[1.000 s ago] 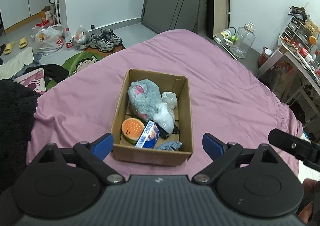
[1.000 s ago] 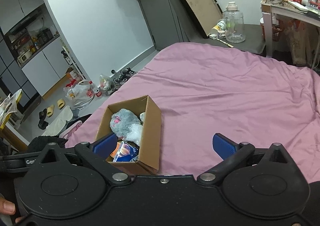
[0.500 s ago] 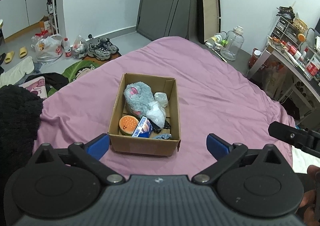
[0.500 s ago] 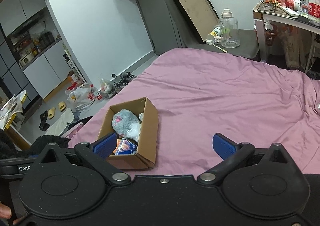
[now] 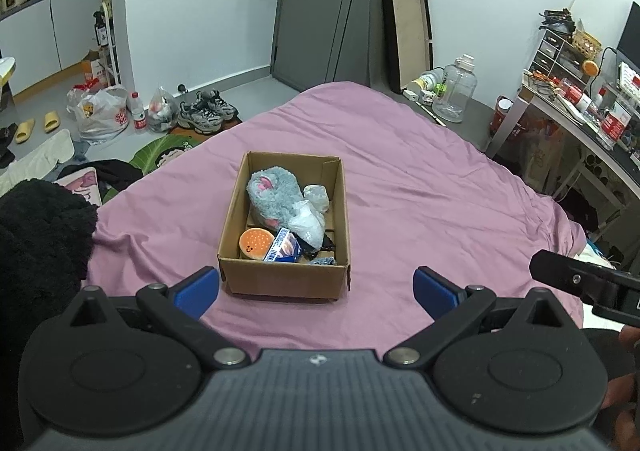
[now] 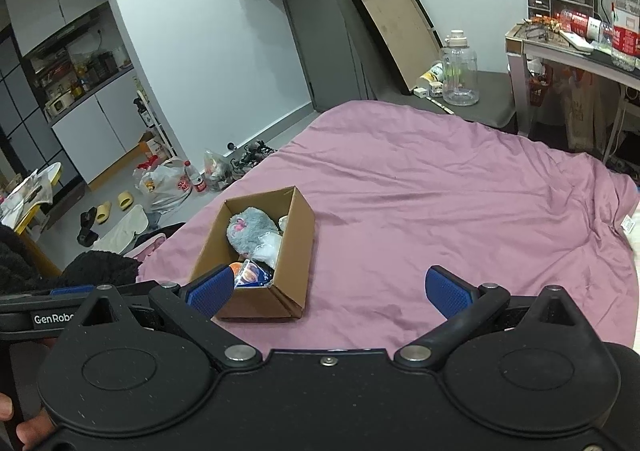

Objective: Organize soft objects

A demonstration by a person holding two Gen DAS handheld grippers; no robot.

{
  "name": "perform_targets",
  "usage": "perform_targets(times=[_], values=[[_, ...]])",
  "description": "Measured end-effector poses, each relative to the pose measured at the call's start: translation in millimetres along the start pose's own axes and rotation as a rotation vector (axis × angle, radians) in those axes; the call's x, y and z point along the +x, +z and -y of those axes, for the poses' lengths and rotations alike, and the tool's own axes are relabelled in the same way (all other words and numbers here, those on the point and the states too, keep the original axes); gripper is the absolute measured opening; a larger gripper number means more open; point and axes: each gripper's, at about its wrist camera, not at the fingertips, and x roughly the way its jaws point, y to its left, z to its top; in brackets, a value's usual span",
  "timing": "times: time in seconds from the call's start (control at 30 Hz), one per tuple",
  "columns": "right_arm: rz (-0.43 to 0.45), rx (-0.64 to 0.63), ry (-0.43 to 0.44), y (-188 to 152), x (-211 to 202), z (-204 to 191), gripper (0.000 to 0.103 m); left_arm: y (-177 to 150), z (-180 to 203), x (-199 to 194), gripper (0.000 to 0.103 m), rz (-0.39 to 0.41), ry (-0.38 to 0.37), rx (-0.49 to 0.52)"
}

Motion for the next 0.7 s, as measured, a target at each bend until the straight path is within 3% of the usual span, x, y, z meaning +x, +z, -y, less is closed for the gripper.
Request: perform_targets(times=[0.7], values=[[0.039,-0.021,0.013,-5.3,-28.4,-0.7,0.103,-11.7,14.2,-30.8,0.102,0.033,0.033,0.059]])
